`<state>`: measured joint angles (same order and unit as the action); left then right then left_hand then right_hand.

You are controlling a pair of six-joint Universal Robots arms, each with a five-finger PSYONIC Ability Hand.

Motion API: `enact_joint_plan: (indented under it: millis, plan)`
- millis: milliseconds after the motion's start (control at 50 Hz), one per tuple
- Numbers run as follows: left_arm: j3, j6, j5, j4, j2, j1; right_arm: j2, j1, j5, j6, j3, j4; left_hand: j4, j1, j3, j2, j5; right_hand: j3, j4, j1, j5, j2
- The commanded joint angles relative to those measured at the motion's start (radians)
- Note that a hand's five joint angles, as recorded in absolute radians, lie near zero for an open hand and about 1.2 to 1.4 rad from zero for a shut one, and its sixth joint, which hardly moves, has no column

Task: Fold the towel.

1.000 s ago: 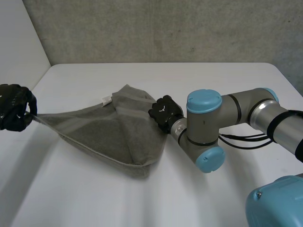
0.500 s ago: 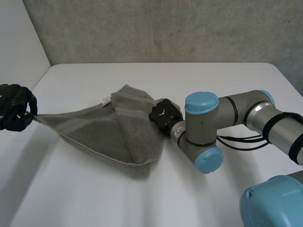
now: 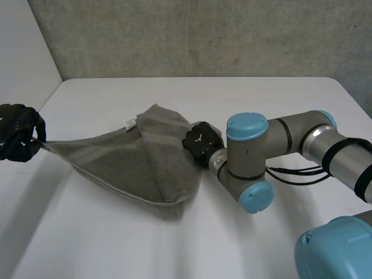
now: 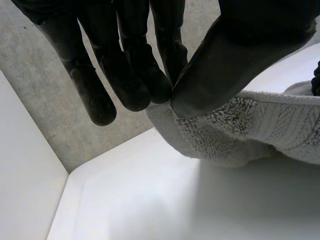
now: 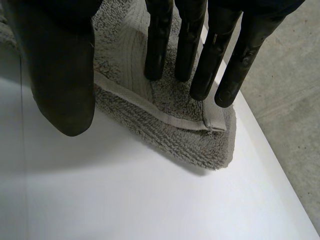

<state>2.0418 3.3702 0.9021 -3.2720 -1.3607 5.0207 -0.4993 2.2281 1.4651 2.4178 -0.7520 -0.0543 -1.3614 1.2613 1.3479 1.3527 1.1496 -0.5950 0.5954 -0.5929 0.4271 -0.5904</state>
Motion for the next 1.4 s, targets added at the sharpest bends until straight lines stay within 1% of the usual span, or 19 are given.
enact_joint_plan:
  millis: [20, 160, 240, 540, 640, 700, 760, 800, 860, 900, 920, 960, 1020, 1140, 1260, 1300, 1340, 1360, 1400]
  plan:
    - [0.000, 0.000, 0.000, 0.000, 0.000, 0.000, 0.007, 0.013, -0.002, 0.006, 0.000, 0.005, -0.035, 0.135, 0.048, 0.044, 0.072, -0.018, 0.018, -0.020, 0.012, -0.023]
    - [0.001, 0.000, 0.000, 0.000, 0.000, 0.000, 0.015, 0.015, -0.003, 0.007, 0.002, 0.005, -0.035, 0.135, 0.048, 0.044, 0.072, -0.336, 0.335, -0.338, 0.329, -0.340]
    - [0.001, 0.000, 0.000, 0.000, -0.002, 0.000, 0.007, 0.015, -0.002, 0.010, 0.003, 0.004, -0.035, 0.135, 0.048, 0.044, 0.072, -0.800, 0.799, -0.802, 0.793, -0.804]
    - [-0.031, -0.032, 0.001, 0.002, 0.005, -0.003, -0.228, -0.008, -0.006, 0.145, -0.015, -0.015, -0.035, 0.135, 0.048, 0.044, 0.072, -0.801, 0.801, -0.803, 0.795, -0.806]
    - [-0.092, -0.121, 0.003, 0.006, 0.021, -0.002, -0.451, -0.079, -0.005, 0.132, -0.081, -0.073, -0.035, 0.135, 0.048, 0.044, 0.072, -0.801, 0.801, -0.803, 0.795, -0.806]
    - [-0.112, -0.146, 0.003, 0.009, 0.032, -0.002, -0.519, -0.099, -0.011, 0.133, -0.095, -0.101, -0.035, 0.135, 0.048, 0.044, 0.072, -0.801, 0.801, -0.803, 0.795, -0.806]
    - [-0.147, -0.196, 0.001, 0.011, 0.064, 0.000, -0.634, -0.131, -0.020, 0.124, -0.104, -0.200, -0.035, 0.135, 0.048, 0.044, 0.072, -0.801, 0.801, -0.803, 0.795, -0.806]
    - [-0.182, -0.250, 0.001, 0.011, 0.093, 0.000, -0.703, -0.165, -0.041, 0.092, -0.090, -0.374, -0.035, 0.135, 0.048, 0.044, 0.072, -0.801, 0.801, -0.803, 0.795, -0.806]
    - [-0.198, -0.276, 0.001, 0.012, 0.106, 0.000, -0.726, -0.188, -0.058, 0.067, -0.086, -0.473, -0.035, 0.135, 0.048, 0.044, 0.072, -0.801, 0.801, -0.803, 0.795, -0.806]
    - [-0.213, -0.327, 0.000, 0.014, 0.123, -0.002, -0.739, -0.222, -0.101, 0.011, -0.099, -0.666, -0.035, 0.135, 0.048, 0.044, 0.072, -0.801, 0.801, -0.803, 0.795, -0.806]
    - [-0.213, -0.327, 0.000, 0.014, 0.123, -0.002, -0.739, -0.222, -0.101, 0.011, -0.099, -0.667, -0.035, 0.135, 0.048, 0.044, 0.072, -0.801, 0.801, -0.803, 0.795, -0.806]
    - [-0.207, -0.359, -0.014, 0.018, 0.126, -0.017, -0.745, -0.234, -0.166, -0.047, -0.147, -0.815, -0.035, 0.135, 0.048, 0.044, 0.072, -0.801, 0.801, -0.803, 0.795, -0.806]
    - [-0.181, -0.365, -0.052, 0.025, 0.124, -0.025, -0.757, -0.249, -0.222, -0.098, -0.211, -0.864, -0.035, 0.135, 0.048, 0.044, 0.072, -0.801, 0.801, -0.803, 0.795, -0.806]
    - [-0.137, -0.360, -0.094, 0.018, 0.095, -0.040, -0.751, -0.272, -0.243, -0.146, -0.260, -0.849, -0.035, 0.135, 0.048, 0.044, 0.072, -0.801, 0.801, -0.803, 0.795, -0.806]
    - [-0.266, -0.362, -0.068, 0.021, -0.085, -0.128, -0.686, -0.266, -0.233, -0.114, -0.135, -0.697, -0.035, 0.135, 0.048, 0.044, 0.072, -0.801, 0.801, -0.803, 0.795, -0.806]
    - [-0.342, -0.365, -0.034, 0.028, -0.135, -0.163, -0.657, -0.260, -0.220, -0.074, -0.052, -0.622, -0.035, 0.135, 0.048, 0.044, 0.072, -0.801, 0.801, -0.803, 0.795, -0.806]
    - [-0.536, -0.371, 0.097, 0.044, -0.219, -0.215, -0.630, -0.234, -0.154, 0.073, 0.130, -0.439, -0.035, 0.135, 0.048, 0.044, 0.072, -0.801, 0.801, -0.803, 0.795, -0.806]
    - [-0.537, -0.371, 0.098, 0.044, -0.219, -0.215, -0.630, -0.234, -0.154, 0.073, 0.131, -0.438, -0.035, 0.135, 0.048, 0.044, 0.072, -0.801, 0.801, -0.803, 0.795, -0.806]
    - [-0.751, -0.382, 0.251, 0.072, -0.267, -0.254, -0.633, -0.213, -0.079, 0.264, 0.221, -0.240, -0.035, 0.135, 0.048, 0.044, 0.072, -0.801, 0.801, -0.803, 0.795, -0.806]
